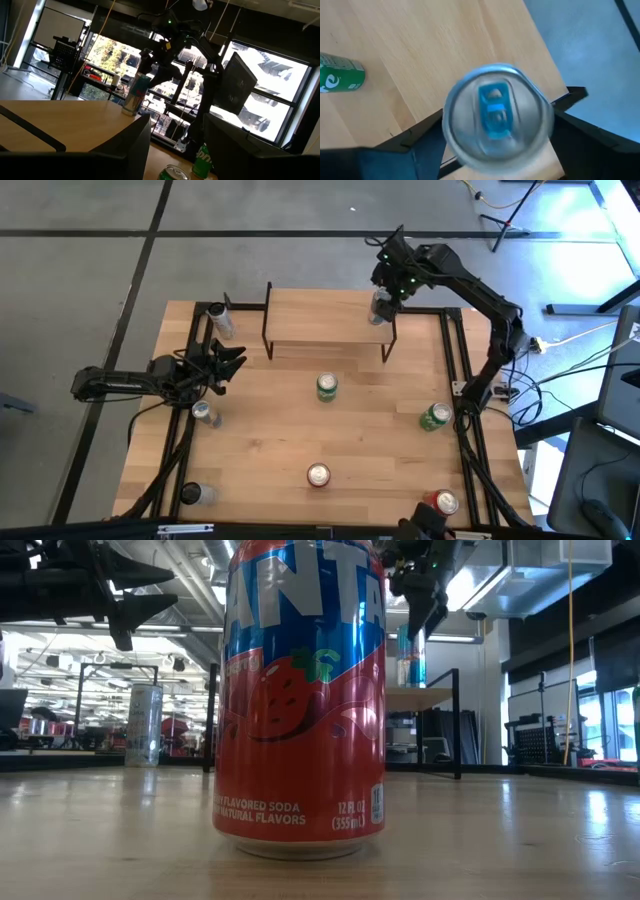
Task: Place canned beverage on shelf
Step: Put the top blue soda can on the shelf, then put the blue soda can on the shelf aligned with the other blue soda can
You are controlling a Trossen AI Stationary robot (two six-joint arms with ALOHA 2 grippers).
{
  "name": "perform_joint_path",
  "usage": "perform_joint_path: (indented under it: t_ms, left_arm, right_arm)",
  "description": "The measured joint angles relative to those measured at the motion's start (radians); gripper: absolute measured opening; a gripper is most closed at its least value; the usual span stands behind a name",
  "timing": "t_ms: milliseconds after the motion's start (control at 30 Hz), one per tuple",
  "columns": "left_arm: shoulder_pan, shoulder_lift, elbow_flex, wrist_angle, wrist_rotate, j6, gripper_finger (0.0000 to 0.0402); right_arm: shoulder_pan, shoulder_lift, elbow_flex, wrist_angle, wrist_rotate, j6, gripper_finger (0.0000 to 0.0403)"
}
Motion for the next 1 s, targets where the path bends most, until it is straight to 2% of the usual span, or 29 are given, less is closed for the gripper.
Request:
perform_joint_path:
  t_ms: [200,367,533,800,867,1000]
  left_arm:
    - [0.000,0.000,0.011,-0.007,0.000,0.006,0.0176]
    - [0.000,0.039,0.110,-0.051,0.000,0.069,0.0176]
    - [0.000,0.159,0.300,-0.251,0.008,0.113,0.0176]
    - [0.000,0.427,0.674,-0.634,0.108,0.102,0.0176]
    - [0.000,0.486,0.757,-0.680,0.115,0.063,0.0176]
    - [0.000,0.554,0.878,-0.662,0.112,0.030,0.0176]
  right_arm:
    - [0.001,-0.085,0.000,-0.016,-0.004,0.044,0.0314]
    - [0.047,-0.178,0.000,-0.024,-0.041,0.121,0.0316]
    - [0.157,-0.245,0.000,0.015,-0.045,0.150,0.0316]
    - [0.295,-0.272,0.000,0.032,-0.036,0.152,0.0316]
    - [0.320,-0.272,0.000,0.030,-0.036,0.152,0.0316]
    - [0.369,-0.273,0.000,0.031,-0.044,0.128,0.0317]
